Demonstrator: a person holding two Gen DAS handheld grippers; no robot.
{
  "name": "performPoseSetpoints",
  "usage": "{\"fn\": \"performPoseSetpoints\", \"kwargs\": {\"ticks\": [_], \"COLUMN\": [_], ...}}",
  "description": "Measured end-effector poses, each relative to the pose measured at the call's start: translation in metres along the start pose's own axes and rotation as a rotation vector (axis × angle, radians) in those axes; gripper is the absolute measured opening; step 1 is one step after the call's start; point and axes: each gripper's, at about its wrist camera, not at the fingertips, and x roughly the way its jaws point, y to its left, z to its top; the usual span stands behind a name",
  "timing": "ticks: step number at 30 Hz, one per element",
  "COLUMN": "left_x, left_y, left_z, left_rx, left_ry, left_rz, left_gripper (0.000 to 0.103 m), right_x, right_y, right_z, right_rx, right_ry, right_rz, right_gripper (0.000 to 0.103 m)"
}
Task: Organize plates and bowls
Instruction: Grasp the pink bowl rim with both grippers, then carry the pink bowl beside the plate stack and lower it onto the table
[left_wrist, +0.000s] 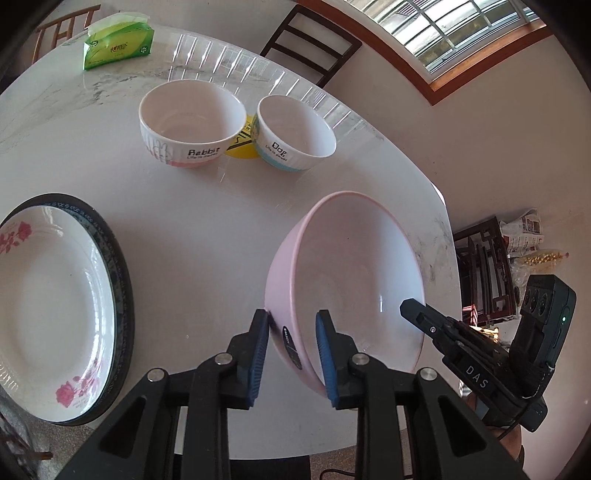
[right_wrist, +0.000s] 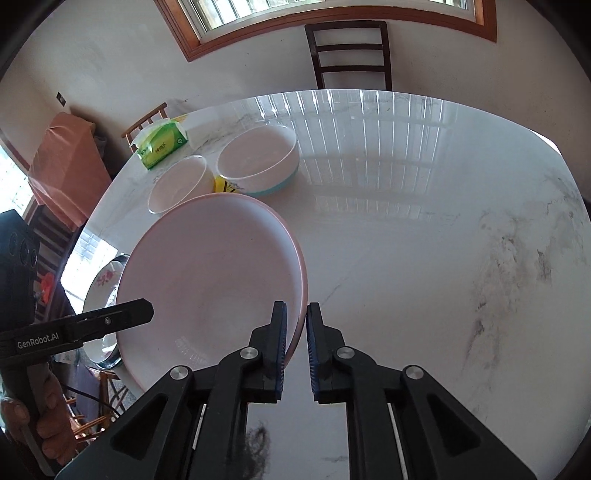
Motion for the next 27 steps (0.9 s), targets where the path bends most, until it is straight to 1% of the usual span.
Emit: {"fn": "performPoseSetpoints", "kwargs": {"ticks": [4,9,13,20,22,27], "left_x": [-0.008,-0.010,-0.004,0.003,0.003,0.002], "left_y": [0.013,0.024,0.032,0.045,0.046,0.043], "left_z": [-0.008,-0.012,-0.016,-0.029,-0.031,-0.035], "left_rx": [-0.004,0.002,-0.010,-0.013,-0.010,0.013], "left_ry": [-0.008,-0.017,-0.001,0.037,0.039,0.038], "left_rz": [0.012,0.027,0.032,0.030,0.027,0.025], "left_gripper": [0.026,0.026,0.026,0.026,0.026,0.026], "right_x": [0.005,0.011,0.015,0.015,0.016,0.015], "right_y": [0.017,0.028,0.037,0.037,0.036,0.033], "right_z": [-0.020,-0.034,-0.043,-0.056,-0.060,-0.068], "right_rx": [0.000,0.006,-0.006,0.033,0.040,0.060], "right_ry": [0.004,-0.005,-0.010,0.019,0.036,0.043], "right_rz": [0.012,0.029,0.025,0.061,0.071,0.079], "right_gripper": [0.012,0.013,0.014,0.014,0.014,0.014]}}
